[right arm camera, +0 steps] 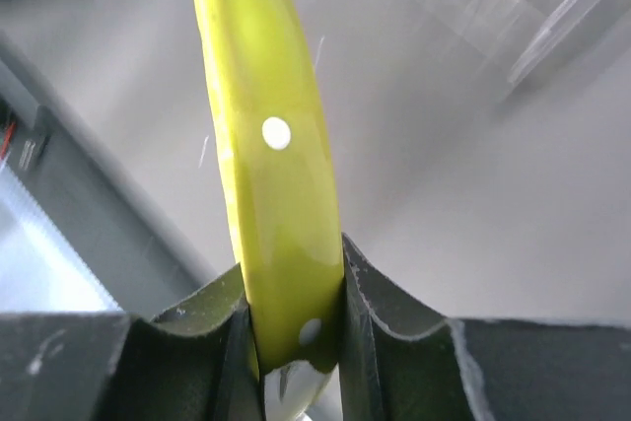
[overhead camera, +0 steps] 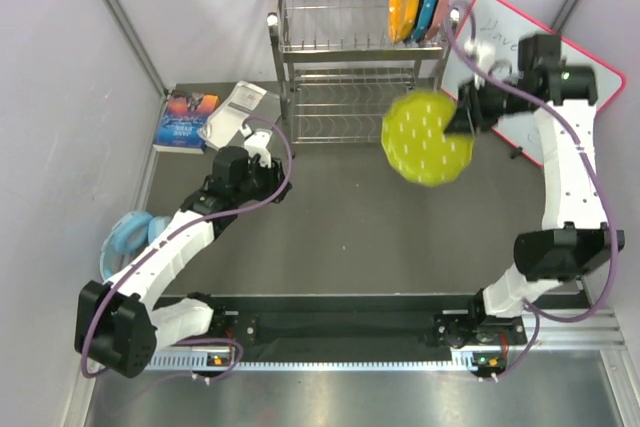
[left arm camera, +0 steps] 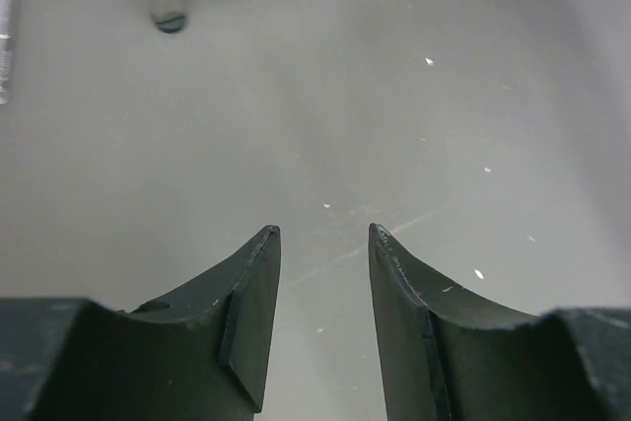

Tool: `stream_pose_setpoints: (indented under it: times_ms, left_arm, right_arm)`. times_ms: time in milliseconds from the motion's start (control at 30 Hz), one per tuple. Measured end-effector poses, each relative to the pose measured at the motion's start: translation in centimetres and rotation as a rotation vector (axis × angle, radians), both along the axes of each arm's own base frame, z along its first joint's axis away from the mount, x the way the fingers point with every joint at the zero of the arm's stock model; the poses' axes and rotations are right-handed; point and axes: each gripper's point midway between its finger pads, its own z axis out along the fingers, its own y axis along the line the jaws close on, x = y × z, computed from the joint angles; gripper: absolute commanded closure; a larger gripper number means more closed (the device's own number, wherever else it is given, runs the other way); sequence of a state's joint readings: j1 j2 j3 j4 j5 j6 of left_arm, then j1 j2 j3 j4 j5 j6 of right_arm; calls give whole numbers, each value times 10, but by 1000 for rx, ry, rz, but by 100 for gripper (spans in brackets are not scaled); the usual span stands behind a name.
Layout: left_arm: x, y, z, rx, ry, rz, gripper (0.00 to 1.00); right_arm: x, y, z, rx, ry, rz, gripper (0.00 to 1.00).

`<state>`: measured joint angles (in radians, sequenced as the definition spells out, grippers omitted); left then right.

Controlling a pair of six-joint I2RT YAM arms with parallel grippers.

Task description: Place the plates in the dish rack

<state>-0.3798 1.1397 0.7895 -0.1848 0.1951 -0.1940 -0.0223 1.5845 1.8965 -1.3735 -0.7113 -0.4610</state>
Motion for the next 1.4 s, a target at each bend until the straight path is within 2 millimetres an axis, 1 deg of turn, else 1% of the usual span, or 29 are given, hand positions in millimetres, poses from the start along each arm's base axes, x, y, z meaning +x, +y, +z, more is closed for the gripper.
stream_pose_setpoints:
  times_ms: [33,100,133,167,200,267,367,433,467,533,600,667,733,800,833,933,1000,1067,1200,1300,1400]
  left_arm:
    - [0,3,0,8,-11,8,54]
    - [2,8,-2,20,-25,30,54]
    - [4,11,-4,25,-30,44,54]
    - [5,14,-6,31,-33,59,54]
    - [6,16,-9,37,-33,71,55]
    - [6,20,-13,45,-29,87,54]
    - [6,25,-17,46,-33,112,55]
    - [4,27,-19,38,-33,121,55]
    - [2,28,-20,33,-30,126,55]
    - [0,31,-23,25,-26,137,55]
    - [-2,32,-27,17,-19,146,55]
    - [-3,34,-31,8,-13,156,55]
    - [-3,36,-33,-5,-13,171,55]
    - [-3,39,-33,-16,-15,184,55]
    - [-4,40,-32,-24,-17,188,56]
    - [-7,41,-31,-51,-21,194,56]
    - [-10,42,-31,-67,-30,198,56]
    - [-12,42,-30,-84,-39,204,56]
    - [-15,44,-34,-108,-45,218,55]
    - [-18,44,-35,-131,-53,222,55]
    - [-22,43,-33,-157,-66,222,55]
  right_arm:
    - [17,7,34,7,-94,-4,100]
    - [44,30,107,50,-320,-3,100]
    - [49,40,133,69,-413,3,100]
    - [49,53,160,90,-511,12,100]
    - [43,65,182,111,-581,18,100]
    - [20,89,209,164,-645,43,100]
    - [-5,111,233,217,-696,53,100]
    - [-2,118,247,224,-769,10,100]
    - [3,121,255,223,-820,-25,100]
    - [22,126,269,185,-973,-121,100]
    - [41,136,285,137,-1125,-218,100]
    - [64,152,305,101,-1274,-320,100]
    - [83,167,329,101,-1392,-445,100]
    - [102,176,342,117,-1466,-575,100]
    - [107,178,341,117,-1482,-617,100]
    - [121,175,326,84,-1473,-744,100]
    - [124,166,319,75,-1435,-822,100]
    - [124,153,316,76,-1399,-911,100]
    - [113,128,328,149,-1380,-1058,100]
    - [105,117,338,212,-1380,-1115,100]
    - [104,111,340,252,-1364,-1148,100]
